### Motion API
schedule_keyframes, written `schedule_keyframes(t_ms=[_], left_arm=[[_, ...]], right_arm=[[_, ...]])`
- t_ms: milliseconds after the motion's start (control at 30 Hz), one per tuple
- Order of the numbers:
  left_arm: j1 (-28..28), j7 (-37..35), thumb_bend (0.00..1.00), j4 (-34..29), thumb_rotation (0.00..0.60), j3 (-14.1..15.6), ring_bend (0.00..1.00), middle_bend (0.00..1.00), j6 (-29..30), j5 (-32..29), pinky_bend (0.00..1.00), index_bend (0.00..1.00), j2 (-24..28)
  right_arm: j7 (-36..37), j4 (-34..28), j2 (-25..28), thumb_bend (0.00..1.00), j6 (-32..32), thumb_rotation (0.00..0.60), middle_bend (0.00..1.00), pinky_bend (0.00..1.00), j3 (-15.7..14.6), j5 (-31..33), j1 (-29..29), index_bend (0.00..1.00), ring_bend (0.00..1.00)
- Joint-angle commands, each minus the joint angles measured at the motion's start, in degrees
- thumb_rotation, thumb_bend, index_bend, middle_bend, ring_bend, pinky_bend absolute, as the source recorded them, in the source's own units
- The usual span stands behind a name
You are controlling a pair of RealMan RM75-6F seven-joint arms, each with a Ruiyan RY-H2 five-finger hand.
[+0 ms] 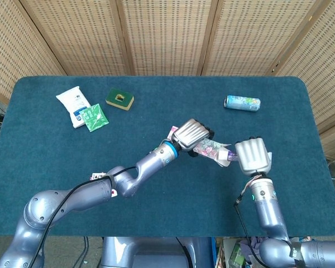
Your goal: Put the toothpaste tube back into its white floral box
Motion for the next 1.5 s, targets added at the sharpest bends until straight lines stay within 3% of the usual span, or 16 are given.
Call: schedule_keyframes(t_ms=[33, 533, 867, 967, 1033, 1067, 1133, 1167, 1233, 1500], left_arm=[[-0.24, -0.34, 0.19, 0.02, 0.600, -0.70, 0.44, 0.46, -0.21, -1.04, 0.45, 0.51, -0.28], [-1.06, -1.59, 0.19, -2.18, 0.600, -2.25, 0.44, 0.46, 0.02, -4.44, 0.45, 0.51, -1.42], [0.79, -10.40, 0.19, -3.51, 0.600, -6.69, 0.45, 0.48, 2.77, -8.13, 0.46, 0.52, -4.51], [1.42, -14.44, 0.19, -3.80, 0.600, -8.44, 0.45, 0.48, 1.71, -10.11, 0.46, 0.53, -5.24], [1.85, -16.45, 0.19, -3.33, 0.600, -9.05, 0.45, 0.48, 1.84, -10.58, 0.46, 0.53, -6.02], [2.05, -17.46, 0.19, -2.93, 0.600, -9.19, 0.45, 0.48, 1.69, -10.76, 0.46, 0.53, -6.49], [2.24, -19.18, 0.19, -2.25, 0.600, -9.53, 0.45, 0.49, 1.00, -11.12, 0.46, 0.53, -7.10], [2.33, -20.33, 0.19, -1.81, 0.600, -9.86, 0.45, 0.49, 0.63, -11.29, 0.46, 0.53, -7.47], [2.41, -22.20, 0.20, -0.86, 0.600, -10.25, 0.45, 0.50, 0.33, -11.00, 0.46, 0.54, -8.15], [3.25, -36.25, 0.21, 5.20, 0.600, -11.62, 0.45, 0.50, 3.40, -4.03, 0.46, 0.55, -12.73]], right_arm=[[-1.38, -0.21, -0.67, 0.56, 1.19, 0.600, 0.65, 0.48, -0.47, -0.15, 0.64, 0.56, 0.48], [-6.89, -0.01, -3.32, 0.56, 5.50, 0.600, 0.65, 0.49, -1.38, -1.31, 3.14, 0.56, 0.48], [-12.20, 0.57, -5.53, 0.56, 11.91, 0.600, 0.61, 0.49, -4.04, -7.45, 3.35, 0.56, 0.48], [-15.36, 1.42, -6.62, 0.54, 15.25, 0.600, 0.51, 0.49, -5.37, -10.44, 3.14, 0.49, 0.47], [-17.97, 2.42, -7.52, 0.44, 17.92, 0.600, 0.36, 0.44, -6.42, -13.30, 3.05, 0.36, 0.38], [-19.08, 2.69, -8.23, 0.38, 19.43, 0.600, 0.29, 0.39, -6.69, -14.31, 2.80, 0.31, 0.31], [-20.79, 2.71, -9.32, 0.23, 21.30, 0.600, 0.06, 0.12, -6.62, -14.52, 2.38, 0.11, 0.07], [-22.05, 2.77, -9.84, 0.19, 22.19, 0.600, 0.02, 0.05, -6.49, -14.39, 2.27, 0.06, 0.02], [-23.85, 2.92, -10.47, 0.13, 23.24, 0.600, 0.00, 0.00, -6.22, -14.34, 2.25, 0.00, 0.00], [-19.87, 6.00, -8.95, 0.13, 23.40, 0.600, 0.00, 0.00, -5.66, -19.73, 0.61, 0.00, 0.00]])
